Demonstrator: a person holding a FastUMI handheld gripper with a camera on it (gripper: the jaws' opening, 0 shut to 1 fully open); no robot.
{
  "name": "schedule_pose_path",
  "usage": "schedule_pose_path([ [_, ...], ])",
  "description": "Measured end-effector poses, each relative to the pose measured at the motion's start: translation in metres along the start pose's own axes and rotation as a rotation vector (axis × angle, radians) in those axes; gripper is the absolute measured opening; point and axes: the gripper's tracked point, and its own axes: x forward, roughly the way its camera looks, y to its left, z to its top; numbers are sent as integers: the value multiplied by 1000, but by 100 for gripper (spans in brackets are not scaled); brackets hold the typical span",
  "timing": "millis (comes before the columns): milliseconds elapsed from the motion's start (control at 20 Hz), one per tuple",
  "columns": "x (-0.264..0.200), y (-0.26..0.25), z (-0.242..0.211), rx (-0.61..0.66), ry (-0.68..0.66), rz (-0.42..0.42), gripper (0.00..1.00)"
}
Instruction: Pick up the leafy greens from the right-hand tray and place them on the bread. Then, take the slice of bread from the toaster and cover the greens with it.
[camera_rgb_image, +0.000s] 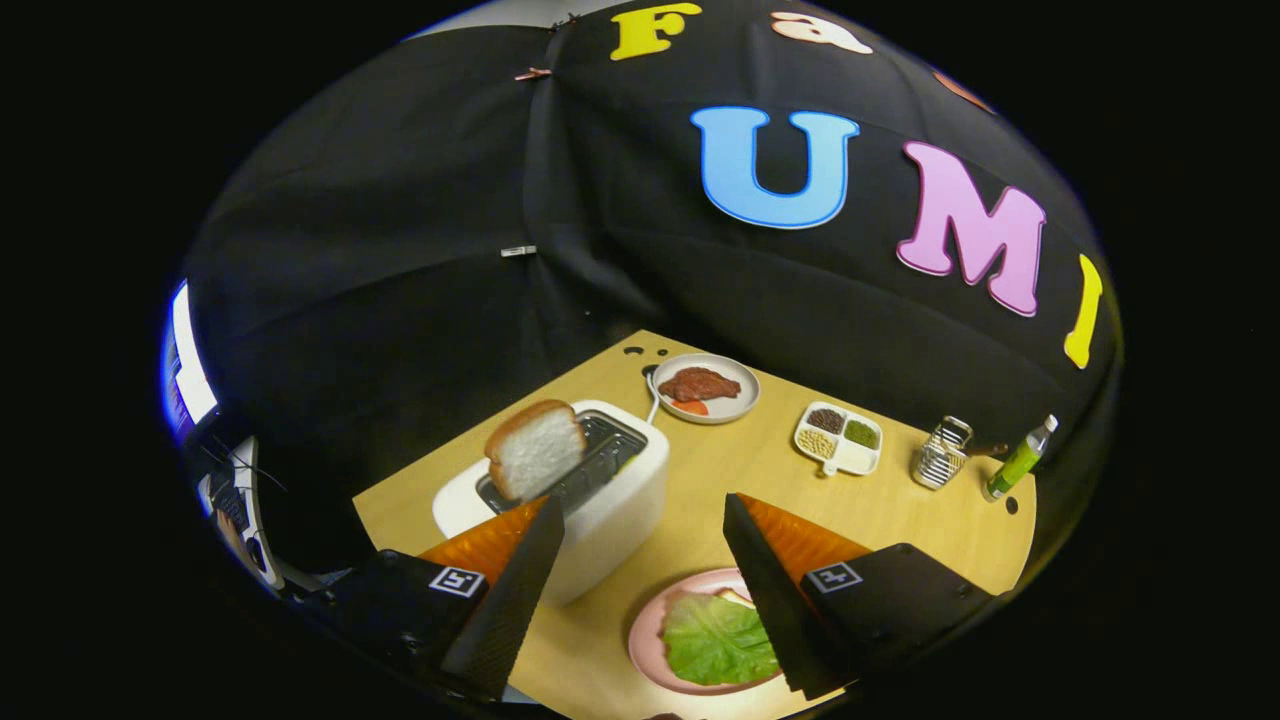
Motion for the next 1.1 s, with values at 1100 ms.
schedule_pose_path([
  [1100, 115, 81, -8, 19, 134, -69, 98],
])
